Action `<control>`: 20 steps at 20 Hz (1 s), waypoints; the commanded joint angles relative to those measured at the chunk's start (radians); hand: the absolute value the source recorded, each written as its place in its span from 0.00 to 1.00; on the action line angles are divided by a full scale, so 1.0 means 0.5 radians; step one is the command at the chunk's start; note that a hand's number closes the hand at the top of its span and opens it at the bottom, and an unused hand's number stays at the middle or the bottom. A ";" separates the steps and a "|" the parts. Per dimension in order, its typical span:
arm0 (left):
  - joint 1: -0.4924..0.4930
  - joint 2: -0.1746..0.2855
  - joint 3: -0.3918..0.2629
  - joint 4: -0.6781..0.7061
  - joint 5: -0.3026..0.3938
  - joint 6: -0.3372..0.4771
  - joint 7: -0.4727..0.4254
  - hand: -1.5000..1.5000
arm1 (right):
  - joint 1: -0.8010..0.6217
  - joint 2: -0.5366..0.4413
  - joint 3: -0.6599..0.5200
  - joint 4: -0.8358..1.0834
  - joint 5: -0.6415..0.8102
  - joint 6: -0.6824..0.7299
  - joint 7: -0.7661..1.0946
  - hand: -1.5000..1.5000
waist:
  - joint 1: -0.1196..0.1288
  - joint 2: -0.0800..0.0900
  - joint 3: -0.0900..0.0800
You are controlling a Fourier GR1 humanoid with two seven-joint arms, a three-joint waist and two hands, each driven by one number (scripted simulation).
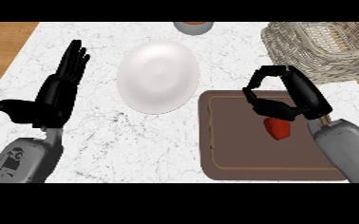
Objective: Pick the bell pepper from the tray and place it in the plate
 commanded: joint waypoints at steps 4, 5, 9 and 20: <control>-0.031 0.160 0.031 -0.027 -0.052 -0.102 0.088 0.50 | 0.413 0.602 0.344 0.237 0.376 -0.612 -0.156 0.00 | -0.074 0.006 0.022; -0.014 0.213 0.065 -0.040 0.001 -0.185 0.096 0.50 | 0.453 0.671 0.304 0.330 0.318 -0.634 -0.338 0.00 | -0.062 0.010 0.024; -0.047 0.237 0.179 -0.101 0.023 -0.229 0.218 0.50 | 0.421 0.644 0.118 0.213 0.226 -0.532 -0.492 0.00 | -0.085 0.000 0.020; 0.068 0.111 0.120 -0.115 -0.078 -0.193 0.184 0.50 | 0.272 -0.084 0.131 -0.391 0.774 -0.246 0.717 0.00 | -0.106 -0.019 0.008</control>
